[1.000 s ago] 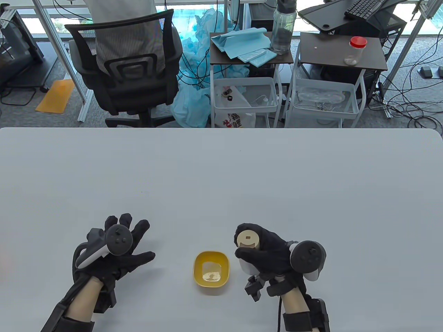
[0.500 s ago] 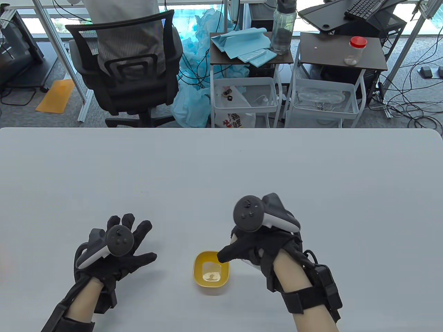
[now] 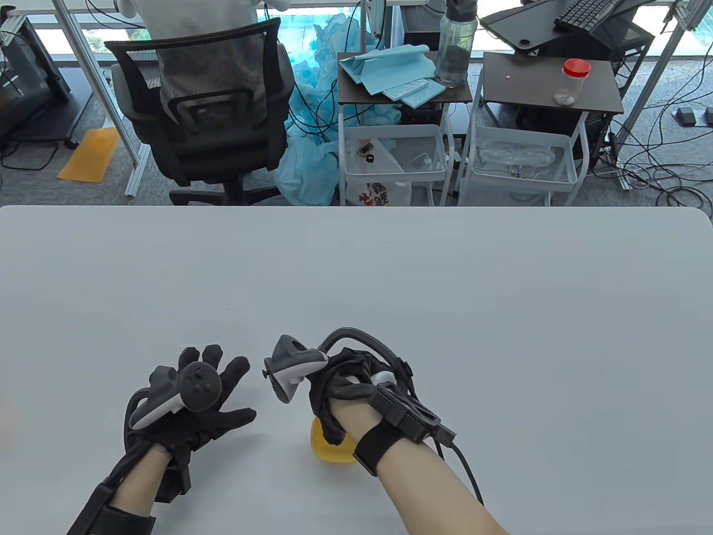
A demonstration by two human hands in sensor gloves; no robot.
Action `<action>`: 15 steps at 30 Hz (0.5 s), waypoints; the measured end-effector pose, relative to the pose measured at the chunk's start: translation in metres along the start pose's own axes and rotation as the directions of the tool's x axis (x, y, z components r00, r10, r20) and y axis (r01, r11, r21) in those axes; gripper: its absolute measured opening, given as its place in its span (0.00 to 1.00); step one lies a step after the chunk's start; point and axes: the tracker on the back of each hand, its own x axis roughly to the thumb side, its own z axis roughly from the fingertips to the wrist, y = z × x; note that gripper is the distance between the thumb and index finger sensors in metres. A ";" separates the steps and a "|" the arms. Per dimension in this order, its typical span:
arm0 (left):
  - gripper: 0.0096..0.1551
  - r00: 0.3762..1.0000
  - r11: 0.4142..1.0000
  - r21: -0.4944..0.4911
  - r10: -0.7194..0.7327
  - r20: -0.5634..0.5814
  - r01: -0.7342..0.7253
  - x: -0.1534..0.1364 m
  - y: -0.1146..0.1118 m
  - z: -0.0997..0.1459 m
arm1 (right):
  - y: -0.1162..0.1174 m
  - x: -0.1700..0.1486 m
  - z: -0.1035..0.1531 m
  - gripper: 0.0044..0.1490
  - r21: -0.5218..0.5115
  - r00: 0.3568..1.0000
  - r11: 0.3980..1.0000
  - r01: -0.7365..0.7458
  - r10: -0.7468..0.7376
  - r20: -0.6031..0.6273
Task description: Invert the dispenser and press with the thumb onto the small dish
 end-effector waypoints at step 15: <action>0.52 1.000 1.000 0.003 -0.018 0.002 0.018 0.002 0.001 0.000 | -0.006 0.002 -0.007 0.46 -0.018 1.000 1.000 0.003 -0.002 0.020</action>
